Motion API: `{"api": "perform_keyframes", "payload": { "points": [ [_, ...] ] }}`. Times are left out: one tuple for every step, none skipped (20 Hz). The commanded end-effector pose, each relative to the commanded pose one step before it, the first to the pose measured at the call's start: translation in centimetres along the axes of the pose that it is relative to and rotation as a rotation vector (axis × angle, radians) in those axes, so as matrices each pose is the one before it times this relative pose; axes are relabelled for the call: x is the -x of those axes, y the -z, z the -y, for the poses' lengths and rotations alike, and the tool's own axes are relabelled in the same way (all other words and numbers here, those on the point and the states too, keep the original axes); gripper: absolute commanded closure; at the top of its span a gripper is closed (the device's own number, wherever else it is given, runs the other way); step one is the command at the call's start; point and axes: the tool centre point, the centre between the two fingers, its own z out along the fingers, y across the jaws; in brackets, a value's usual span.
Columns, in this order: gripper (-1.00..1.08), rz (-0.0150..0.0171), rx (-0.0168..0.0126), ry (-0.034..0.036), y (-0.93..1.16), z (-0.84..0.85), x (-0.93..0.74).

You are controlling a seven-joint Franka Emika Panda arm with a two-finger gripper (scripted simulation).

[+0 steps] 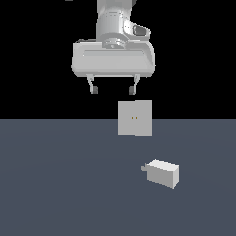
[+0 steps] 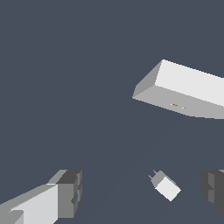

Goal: Plug the charger into the wall socket.

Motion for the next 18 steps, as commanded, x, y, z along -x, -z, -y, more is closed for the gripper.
{"api": "perform_keyframes", "payload": {
  "points": [
    [-0.92,0.0,0.0,0.0,0.0,-0.001,0.0],
    [-0.92,-0.00004,0.00002,0.00069,-0.007,0.001,0.011],
    [-0.92,-0.00009,0.00002,0.00195,-0.023,-0.006,0.031],
    [-0.92,-0.00015,0.00004,0.00316,-0.039,-0.015,0.052],
    [-0.92,-0.00021,0.00005,0.00452,-0.055,-0.016,0.073],
    [-0.92,-0.00027,0.00007,0.00581,-0.07,-0.02,0.093],
    [-0.92,-0.00034,0.00008,0.0071,-0.085,-0.023,0.114],
    [-0.92,-0.00039,0.0001,0.00833,-0.101,-0.03,0.134],
    [-0.92,-0.00045,0.00011,0.00961,-0.116,-0.033,0.154],
    [-0.92,-0.00051,0.00012,0.01086,-0.131,-0.037,0.174],
    [-0.92,-0.00057,0.00014,0.01207,-0.146,-0.043,0.193],
    [-0.92,-0.00063,0.00015,0.01327,-0.161,-0.048,0.213],
    [-0.92,-0.00068,0.00016,0.01448,-0.175,-0.052,0.232],
    [-0.92,-0.00074,0.00018,0.01565,-0.189,-0.057,0.251],
    [-0.92,-0.0008,0.00019,0.01682,-0.203,-0.06,0.269],
    [-0.92,-0.00085,0.0002,0.01793,-0.217,-0.066,0.287],
    [-0.92,-0.0009,0.00021,0.01906,-0.231,-0.07,0.304],
    [-0.92,-0.00096,0.00022,0.02016,-0.244,-0.074,0.321]
  ]
}}
